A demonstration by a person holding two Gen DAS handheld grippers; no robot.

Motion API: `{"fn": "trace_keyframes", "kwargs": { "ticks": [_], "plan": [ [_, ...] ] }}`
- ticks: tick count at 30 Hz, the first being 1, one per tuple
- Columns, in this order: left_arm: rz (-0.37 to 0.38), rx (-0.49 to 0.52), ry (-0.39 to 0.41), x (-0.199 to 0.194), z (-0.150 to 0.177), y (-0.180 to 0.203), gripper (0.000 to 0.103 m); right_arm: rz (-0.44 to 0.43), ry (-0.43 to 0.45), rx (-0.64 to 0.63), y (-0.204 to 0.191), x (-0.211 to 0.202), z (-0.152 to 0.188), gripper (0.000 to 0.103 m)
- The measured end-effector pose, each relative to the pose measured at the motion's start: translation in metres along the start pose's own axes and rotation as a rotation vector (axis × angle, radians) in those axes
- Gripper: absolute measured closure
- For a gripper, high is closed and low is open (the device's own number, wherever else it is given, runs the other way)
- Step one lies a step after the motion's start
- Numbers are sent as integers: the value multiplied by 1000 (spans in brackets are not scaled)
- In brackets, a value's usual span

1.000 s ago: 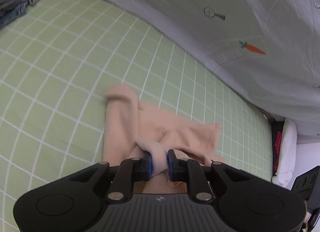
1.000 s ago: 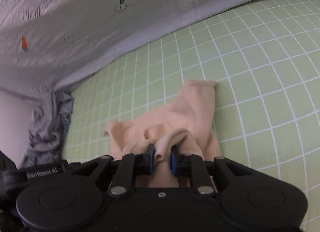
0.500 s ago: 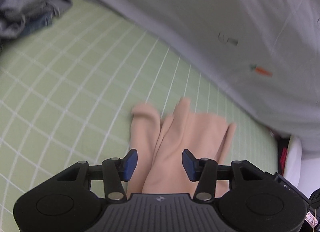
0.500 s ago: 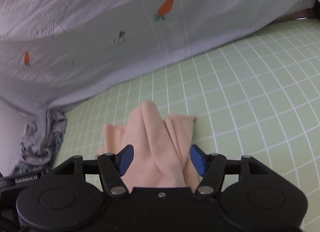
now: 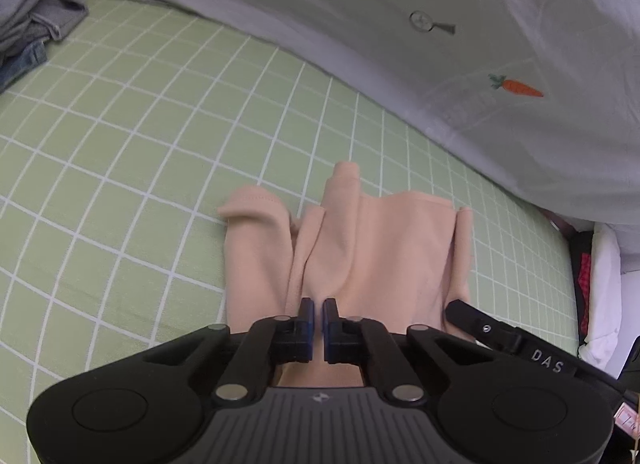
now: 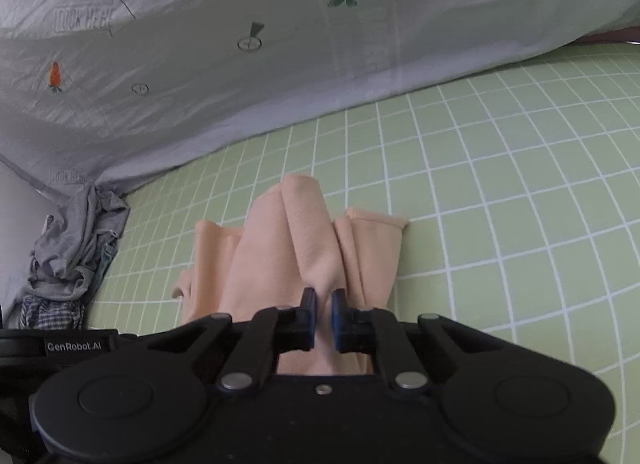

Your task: Fold clothes

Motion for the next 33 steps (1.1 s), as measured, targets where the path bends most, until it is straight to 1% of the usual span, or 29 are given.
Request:
{"fn": "trace_keyframes", "kwargs": {
  "ticks": [2, 4, 6, 7, 8, 9, 10, 11, 12, 13, 14, 15, 16, 17, 20, 23, 27, 29, 31, 32, 33],
  "plan": [
    [1, 9, 49, -20, 2, 1, 100, -27, 43, 6, -2, -16, -1, 96],
    [22, 7, 106, -45, 6, 0, 100, -64, 93, 16, -5, -36, -4, 96],
    [28, -41, 131, -55, 11, -9, 99, -86, 129, 25, -5, -51, -6, 96],
    [29, -70, 140, -57, 14, -14, 99, -83, 126, 32, -3, -50, -6, 95],
    [14, -96, 126, -52, 16, -20, 96, -63, 110, 42, 0, -42, -6, 93],
    [-11, -120, 98, -42, 18, -26, 92, -24, 84, 45, 5, -30, -4, 92],
    [-36, -145, 69, -31, 19, -32, 93, 21, 55, 41, 9, -19, -3, 87],
    [-61, -169, 40, -20, 21, -37, 89, 58, 39, 43, 11, -12, -3, 80],
    [-75, -180, 18, -14, 21, -40, 82, 88, 26, 45, 12, -6, -3, 76],
    [-75, -179, 13, -12, 20, -40, 76, 74, 33, 48, 9, -6, -4, 64],
    [-70, -174, 19, -11, 18, -40, 58, 60, 41, 51, 7, -6, -5, 48],
    [-65, -168, 25, -10, 15, -39, 41, 53, 51, 46, 6, -6, -6, 41],
    [-59, -162, 23, -9, 14, -38, 38, 58, 50, 34, 5, -5, -7, 34],
    [-54, -156, 17, -8, 12, -38, 37, 70, 35, 23, 5, -1, -6, 32],
    [-43, -141, -22, 6, 9, -35, 37, 87, -20, 24, 11, 10, -2, 30],
    [-35, -125, -52, 17, 9, -34, 37, 72, -51, 38, 13, 23, 1, 29],
    [20, -132, -58, 23, 8, -32, 39, 52, -72, 9, 5, 32, 5, 27],
    [46, -135, -57, 25, 9, -31, 39, 42, -83, -6, 1, 36, 7, 22],
    [74, -124, -58, 27, 9, -28, 40, 32, -94, -20, -3, 41, 9, 21],
    [84, -122, -55, 27, 10, -27, 41, 27, -100, -28, -4, 43, 10, 21],
    [97, -127, -53, 28, 11, -26, 49, 21, -105, -35, -6, 45, 11, 22]
  ]
}}
Point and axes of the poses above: each gripper's, at about its wrist camera, not at the fingertips, and x roughly the way its jaws point, y to its right, z to its underside, the point moved 9 cm from there along x, roughly the way its jaws point, and after that the axes turned 9 degrees about -y, right-handed, at the moved point
